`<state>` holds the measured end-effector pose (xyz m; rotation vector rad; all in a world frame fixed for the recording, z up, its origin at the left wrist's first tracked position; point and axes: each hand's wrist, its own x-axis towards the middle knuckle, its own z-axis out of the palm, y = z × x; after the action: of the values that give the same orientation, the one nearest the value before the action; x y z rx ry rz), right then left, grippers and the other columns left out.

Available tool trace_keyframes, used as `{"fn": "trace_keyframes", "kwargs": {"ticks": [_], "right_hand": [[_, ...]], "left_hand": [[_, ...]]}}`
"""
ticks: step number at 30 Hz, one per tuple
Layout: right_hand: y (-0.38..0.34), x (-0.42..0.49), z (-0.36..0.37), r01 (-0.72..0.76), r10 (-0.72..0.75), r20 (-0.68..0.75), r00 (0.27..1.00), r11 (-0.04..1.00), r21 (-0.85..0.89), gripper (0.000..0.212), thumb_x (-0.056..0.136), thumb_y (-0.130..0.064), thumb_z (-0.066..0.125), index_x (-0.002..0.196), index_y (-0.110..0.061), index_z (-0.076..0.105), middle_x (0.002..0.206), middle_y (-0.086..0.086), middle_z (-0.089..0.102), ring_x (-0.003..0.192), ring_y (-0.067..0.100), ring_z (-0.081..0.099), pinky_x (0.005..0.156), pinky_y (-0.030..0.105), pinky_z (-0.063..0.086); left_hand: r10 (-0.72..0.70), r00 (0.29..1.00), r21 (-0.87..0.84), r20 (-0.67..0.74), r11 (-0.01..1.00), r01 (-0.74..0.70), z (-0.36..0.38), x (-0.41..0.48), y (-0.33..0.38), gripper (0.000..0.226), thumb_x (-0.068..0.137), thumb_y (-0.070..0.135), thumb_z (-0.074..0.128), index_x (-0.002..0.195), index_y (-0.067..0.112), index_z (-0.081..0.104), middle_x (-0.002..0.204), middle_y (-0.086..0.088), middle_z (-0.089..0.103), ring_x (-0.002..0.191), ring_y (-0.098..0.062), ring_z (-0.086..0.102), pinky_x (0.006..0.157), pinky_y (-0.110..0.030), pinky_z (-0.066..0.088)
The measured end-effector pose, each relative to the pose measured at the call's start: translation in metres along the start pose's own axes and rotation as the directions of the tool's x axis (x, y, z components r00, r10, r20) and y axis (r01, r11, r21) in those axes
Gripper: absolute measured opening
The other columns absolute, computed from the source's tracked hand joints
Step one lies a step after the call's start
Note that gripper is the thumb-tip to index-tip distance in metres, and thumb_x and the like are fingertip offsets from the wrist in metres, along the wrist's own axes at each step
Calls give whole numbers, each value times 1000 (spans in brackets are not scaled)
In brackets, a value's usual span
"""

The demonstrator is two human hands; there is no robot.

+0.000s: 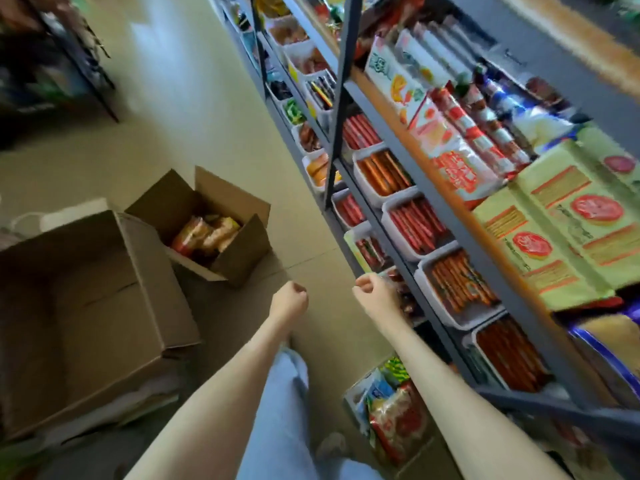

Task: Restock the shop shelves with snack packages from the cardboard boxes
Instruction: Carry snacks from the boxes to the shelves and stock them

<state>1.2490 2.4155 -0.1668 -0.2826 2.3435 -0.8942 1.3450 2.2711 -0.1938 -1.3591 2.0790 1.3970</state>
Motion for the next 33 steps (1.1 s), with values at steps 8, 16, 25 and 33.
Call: {"fn": "trace_keyframes", "kwargs": {"ticks": [8, 16, 25, 33], "right_hand": [[-106, 125, 86, -3, 33, 185, 982, 987, -159, 8, 89, -17, 59, 94, -20, 54, 89, -3, 59, 91, 19, 58, 75, 26, 42], [-181, 239, 149, 4, 89, 325, 941, 961, -276, 25, 93, -19, 57, 117, -14, 53, 99, 1, 57, 91, 17, 52, 75, 25, 38], [-224, 387, 243, 98, 67, 471, 880, 943, -318, 36, 89, -9, 59, 123, -7, 49, 100, 3, 54, 91, 18, 52, 81, 29, 43], [-188, 544, 404, 314, 0, 626, 780, 865, -390, 45, 88, -12, 59, 131, -9, 46, 118, 6, 54, 102, 18, 53, 89, 26, 42]], "left_hand": [[-159, 983, -98, -93, 984, 150, -120, 118, -31, 31, 91, 13, 42, 113, 16, 64, 115, -5, 63, 107, -23, 57, 80, -24, 44], [-269, 952, -141, -148, 958, 249, -225, 213, -41, 35, 90, 11, 39, 113, 21, 64, 121, -6, 63, 108, -21, 57, 84, -27, 47], [-469, 863, -340, -187, 855, 391, -247, 342, -58, 34, 94, 13, 38, 116, 20, 63, 123, -5, 60, 98, -19, 55, 78, -26, 47], [-619, 779, -360, -100, 752, 551, -193, 507, -155, 34, 95, 17, 44, 128, 13, 50, 128, -11, 58, 114, -29, 54, 86, -27, 42]]}}
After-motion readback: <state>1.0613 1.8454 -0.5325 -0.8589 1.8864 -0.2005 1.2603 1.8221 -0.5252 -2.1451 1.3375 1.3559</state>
